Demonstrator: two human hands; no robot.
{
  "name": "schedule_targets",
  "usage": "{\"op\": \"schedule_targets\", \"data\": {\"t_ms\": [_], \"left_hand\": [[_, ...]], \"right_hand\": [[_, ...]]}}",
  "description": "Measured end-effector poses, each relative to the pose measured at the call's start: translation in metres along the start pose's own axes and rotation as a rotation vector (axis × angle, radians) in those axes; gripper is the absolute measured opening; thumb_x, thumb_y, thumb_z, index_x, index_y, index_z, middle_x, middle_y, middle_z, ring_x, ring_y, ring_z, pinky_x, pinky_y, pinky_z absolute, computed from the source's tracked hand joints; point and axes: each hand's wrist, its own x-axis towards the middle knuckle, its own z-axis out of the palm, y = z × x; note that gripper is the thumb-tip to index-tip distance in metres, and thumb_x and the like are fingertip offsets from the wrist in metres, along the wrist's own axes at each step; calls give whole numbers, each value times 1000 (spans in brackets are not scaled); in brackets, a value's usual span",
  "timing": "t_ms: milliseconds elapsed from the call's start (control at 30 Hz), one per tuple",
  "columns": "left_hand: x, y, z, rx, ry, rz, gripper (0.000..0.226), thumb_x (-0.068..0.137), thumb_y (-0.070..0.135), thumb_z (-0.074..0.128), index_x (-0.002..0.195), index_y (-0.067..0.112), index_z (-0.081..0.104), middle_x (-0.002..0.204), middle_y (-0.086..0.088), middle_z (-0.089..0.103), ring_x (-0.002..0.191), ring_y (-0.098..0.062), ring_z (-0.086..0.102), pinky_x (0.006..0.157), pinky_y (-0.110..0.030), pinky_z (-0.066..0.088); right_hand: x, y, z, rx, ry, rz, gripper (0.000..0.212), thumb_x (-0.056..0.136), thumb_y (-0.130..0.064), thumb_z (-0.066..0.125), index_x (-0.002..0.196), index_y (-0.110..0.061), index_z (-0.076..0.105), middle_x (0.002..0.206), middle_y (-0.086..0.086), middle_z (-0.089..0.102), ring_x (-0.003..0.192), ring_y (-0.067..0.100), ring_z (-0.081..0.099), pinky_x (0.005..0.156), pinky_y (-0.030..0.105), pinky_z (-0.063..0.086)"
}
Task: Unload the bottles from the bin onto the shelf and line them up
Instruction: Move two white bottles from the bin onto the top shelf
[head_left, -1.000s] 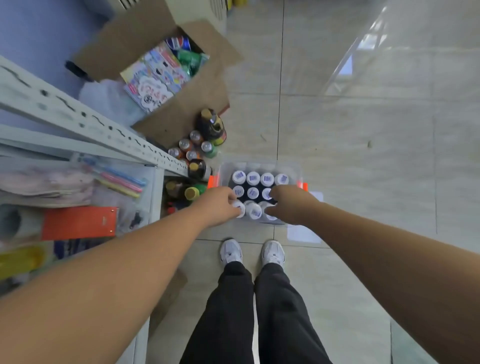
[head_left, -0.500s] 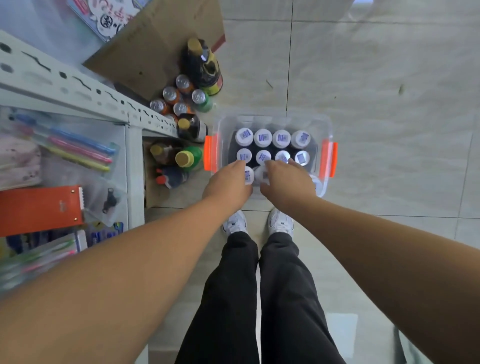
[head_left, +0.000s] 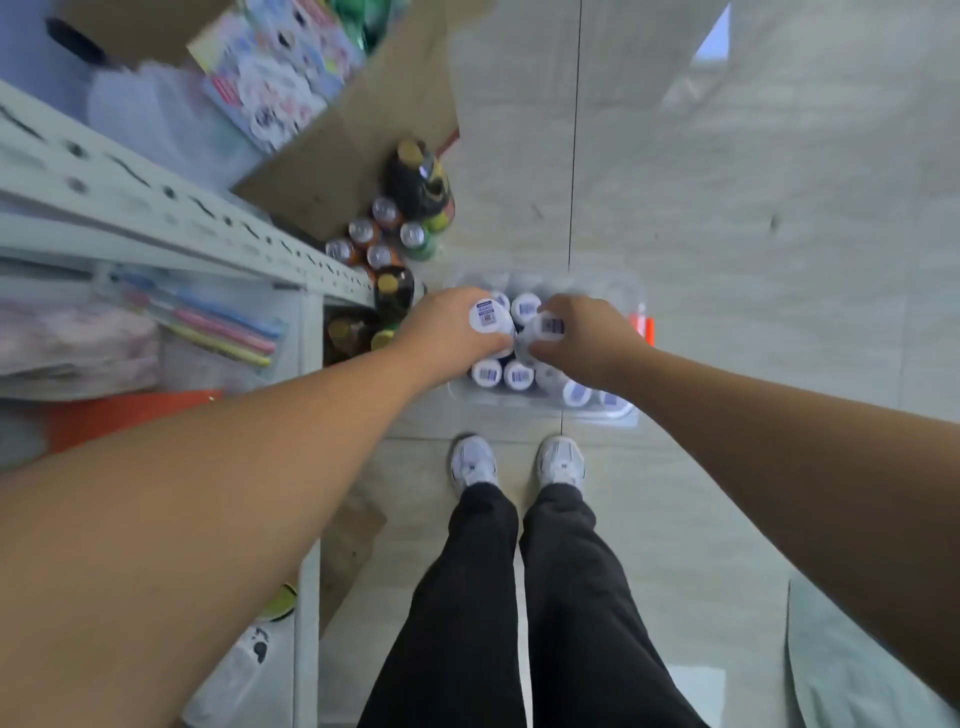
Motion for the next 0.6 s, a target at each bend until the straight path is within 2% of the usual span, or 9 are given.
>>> {"op": "schedule_targets", "data": {"t_ms": [100, 167, 233, 300, 333, 433, 533, 600], "left_hand": [[-17, 52, -72, 22, -21, 74, 27, 80, 41, 77, 89, 15, 71, 88, -3, 71, 87, -21, 66, 74, -36, 51], [-32, 88, -126, 39, -31, 93, 30, 79, 42, 78, 92, 15, 73, 88, -4, 73, 78, -19, 67, 67, -31, 52], [-49, 128, -179, 66, -20, 128, 30, 79, 42, 79, 93, 17, 71, 85, -5, 73, 69, -19, 65, 55, -26, 49], [-71, 169, -230, 115, 1, 185, 31, 78, 42, 80, 95, 16, 73, 88, -5, 74, 76, -21, 68, 65, -31, 52], [-84, 189, -254, 135, 13, 209, 31, 78, 42, 80, 95, 17, 74, 87, -3, 75, 76, -20, 67, 66, -31, 52], [-128, 244, -320, 201, 65, 267, 27, 77, 47, 79, 89, 23, 75, 72, 9, 68, 62, -9, 58, 52, -21, 41], [-173, 290, -374, 255, 110, 320, 31, 78, 46, 79, 93, 19, 75, 78, 3, 67, 67, -14, 58, 57, -24, 42], [-202, 312, -404, 258, 137, 343, 38, 78, 45, 80, 99, 14, 75, 82, 0, 68, 68, -12, 60, 57, -21, 48]], "right_hand": [[-24, -31, -73, -6, 46, -50, 32, 75, -34, 72, 99, -13, 67, 93, 6, 69, 88, 29, 64, 69, 33, 49], [-41, -60, -129, -13, 84, -79, 35, 74, -38, 74, 102, -19, 64, 95, 1, 66, 85, 23, 61, 66, 30, 46], [-60, -90, -188, -29, 112, -103, 31, 75, -40, 76, 95, -20, 62, 89, 0, 64, 75, 21, 59, 56, 27, 41], [-85, -125, -245, -82, 147, -144, 28, 75, -39, 76, 83, -18, 59, 81, 1, 60, 69, 22, 55, 51, 27, 37], [-99, -143, -273, -118, 169, -167, 30, 76, -38, 76, 78, -15, 58, 78, 2, 57, 68, 24, 52, 51, 28, 36], [-145, -193, -345, -226, 252, -206, 35, 77, -39, 76, 73, -12, 55, 74, 4, 53, 67, 24, 48, 55, 30, 35], [-195, -238, -404, -324, 340, -215, 40, 77, -45, 75, 65, -16, 49, 70, 3, 53, 63, 24, 50, 52, 28, 34], [-225, -262, -435, -346, 374, -234, 37, 77, -45, 75, 68, -14, 55, 71, 5, 61, 65, 26, 60, 55, 29, 42]]}}
